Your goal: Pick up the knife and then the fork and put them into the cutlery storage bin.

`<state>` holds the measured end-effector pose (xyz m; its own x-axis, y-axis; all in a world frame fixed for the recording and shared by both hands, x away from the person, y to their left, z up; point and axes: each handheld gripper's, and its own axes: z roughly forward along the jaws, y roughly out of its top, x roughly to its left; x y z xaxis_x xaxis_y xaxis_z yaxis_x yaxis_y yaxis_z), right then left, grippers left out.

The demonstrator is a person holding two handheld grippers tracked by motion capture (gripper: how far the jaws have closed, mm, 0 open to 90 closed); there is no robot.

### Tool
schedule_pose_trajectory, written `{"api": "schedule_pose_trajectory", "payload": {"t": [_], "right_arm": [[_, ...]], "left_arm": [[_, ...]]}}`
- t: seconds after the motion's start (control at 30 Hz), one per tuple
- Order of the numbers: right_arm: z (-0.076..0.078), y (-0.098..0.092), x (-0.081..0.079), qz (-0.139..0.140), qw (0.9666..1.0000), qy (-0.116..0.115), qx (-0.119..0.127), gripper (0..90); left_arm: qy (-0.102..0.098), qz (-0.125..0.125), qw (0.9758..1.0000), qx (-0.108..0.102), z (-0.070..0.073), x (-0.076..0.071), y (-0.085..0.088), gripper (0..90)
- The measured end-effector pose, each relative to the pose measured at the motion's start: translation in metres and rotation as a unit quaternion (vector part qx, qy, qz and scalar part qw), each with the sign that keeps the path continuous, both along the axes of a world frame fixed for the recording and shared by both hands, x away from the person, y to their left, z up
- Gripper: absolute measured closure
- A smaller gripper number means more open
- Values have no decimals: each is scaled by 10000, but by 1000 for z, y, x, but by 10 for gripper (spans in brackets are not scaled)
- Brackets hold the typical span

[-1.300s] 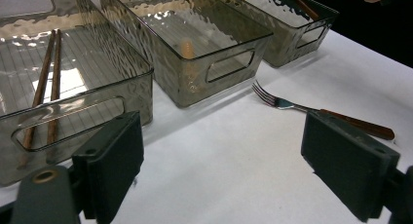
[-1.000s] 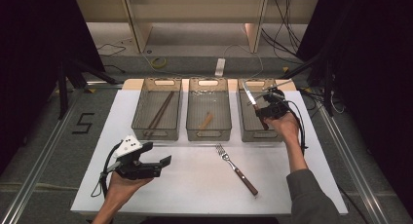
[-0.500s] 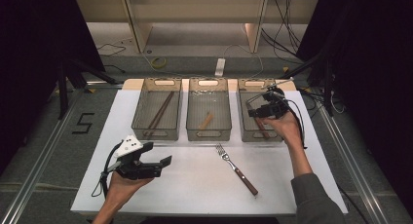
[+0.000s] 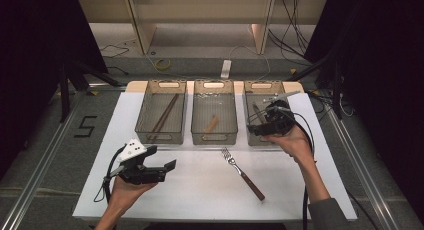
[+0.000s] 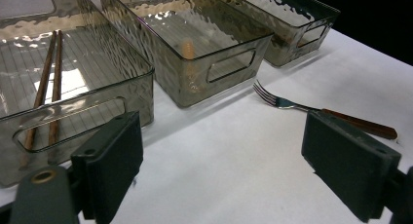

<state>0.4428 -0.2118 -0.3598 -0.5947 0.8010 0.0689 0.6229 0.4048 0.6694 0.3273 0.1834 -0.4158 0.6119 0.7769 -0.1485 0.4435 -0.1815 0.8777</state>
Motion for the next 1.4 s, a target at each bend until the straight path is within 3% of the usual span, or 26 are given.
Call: {"api": "schedule_pose_trajectory", "payload": {"t": [0.17, 0.5, 0.6, 0.87, 1.17, 1.4], "right_arm": [[-2, 8, -23, 265, 9996, -89, 57, 202], [-15, 23, -43, 600, 9979, 109, -235, 208], [-20, 25, -46, 690, 9970, 168, -321, 209], [-31, 31, -53, 885, 9938, 428, -516, 209], [-50, 33, -60, 964, 9876, 813, -936, 232], [-58, 30, -66, 1010, 9853, 956, -991, 250]], "left_arm": [[-5, 2, 10000, -1, 0, 0, 0, 149], [-60, -28, 10000, -54, 2, -2, 1, 149], [-103, -87, 9998, -148, 3, -2, 1, 147], [-136, -132, 9997, -136, 4, -4, 1, 145], [-130, -125, 9997, -135, 4, -4, 2, 145], [-131, -128, 9997, -148, 4, -4, 2, 145]]}}
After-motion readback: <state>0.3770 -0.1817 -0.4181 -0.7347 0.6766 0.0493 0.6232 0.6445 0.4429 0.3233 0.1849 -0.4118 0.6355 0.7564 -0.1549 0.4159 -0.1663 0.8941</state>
